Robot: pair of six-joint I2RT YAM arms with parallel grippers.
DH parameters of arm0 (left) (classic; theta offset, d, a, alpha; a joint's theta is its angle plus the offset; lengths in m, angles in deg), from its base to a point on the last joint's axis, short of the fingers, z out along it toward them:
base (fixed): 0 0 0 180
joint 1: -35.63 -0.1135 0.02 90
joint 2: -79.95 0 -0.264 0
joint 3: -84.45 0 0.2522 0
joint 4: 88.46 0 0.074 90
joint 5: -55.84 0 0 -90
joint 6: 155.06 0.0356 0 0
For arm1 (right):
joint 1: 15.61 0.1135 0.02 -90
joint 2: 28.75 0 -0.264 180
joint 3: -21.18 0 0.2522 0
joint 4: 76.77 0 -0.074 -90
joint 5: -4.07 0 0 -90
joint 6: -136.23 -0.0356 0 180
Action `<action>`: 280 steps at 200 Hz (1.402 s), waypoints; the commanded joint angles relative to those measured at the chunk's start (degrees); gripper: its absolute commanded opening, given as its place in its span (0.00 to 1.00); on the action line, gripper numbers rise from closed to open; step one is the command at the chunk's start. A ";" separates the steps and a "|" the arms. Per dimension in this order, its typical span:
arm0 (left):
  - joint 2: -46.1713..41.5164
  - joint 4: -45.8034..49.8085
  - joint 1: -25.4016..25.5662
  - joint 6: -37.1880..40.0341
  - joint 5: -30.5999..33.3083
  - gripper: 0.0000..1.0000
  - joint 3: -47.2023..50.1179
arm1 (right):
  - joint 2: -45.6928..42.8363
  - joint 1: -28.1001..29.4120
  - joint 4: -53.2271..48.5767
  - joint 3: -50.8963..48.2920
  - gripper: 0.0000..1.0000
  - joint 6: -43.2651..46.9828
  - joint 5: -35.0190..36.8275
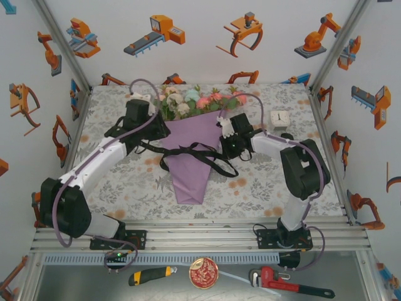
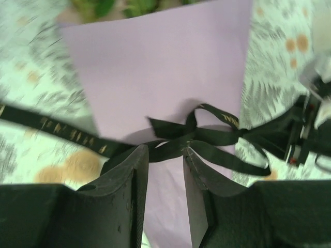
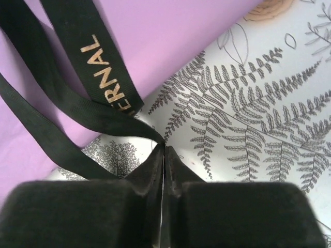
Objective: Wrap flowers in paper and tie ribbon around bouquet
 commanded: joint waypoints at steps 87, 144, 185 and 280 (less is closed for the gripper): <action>8.41 5.23 -10.07 -40.82 -1.29 0.53 5.26 | -23.97 -2.66 16.58 -15.51 0.00 -30.51 3.75; 15.13 -1.35 -10.11 -44.76 -5.74 0.51 5.55 | -25.59 -2.71 15.14 -14.27 0.00 -29.18 5.41; 17.71 -2.04 -10.23 -46.52 -6.13 0.49 5.96 | -25.68 -2.69 15.03 -14.10 0.00 -29.29 5.32; 20.19 -5.25 -10.87 -48.26 -7.09 0.08 6.12 | -30.89 -6.02 11.38 -14.12 0.00 -31.53 11.61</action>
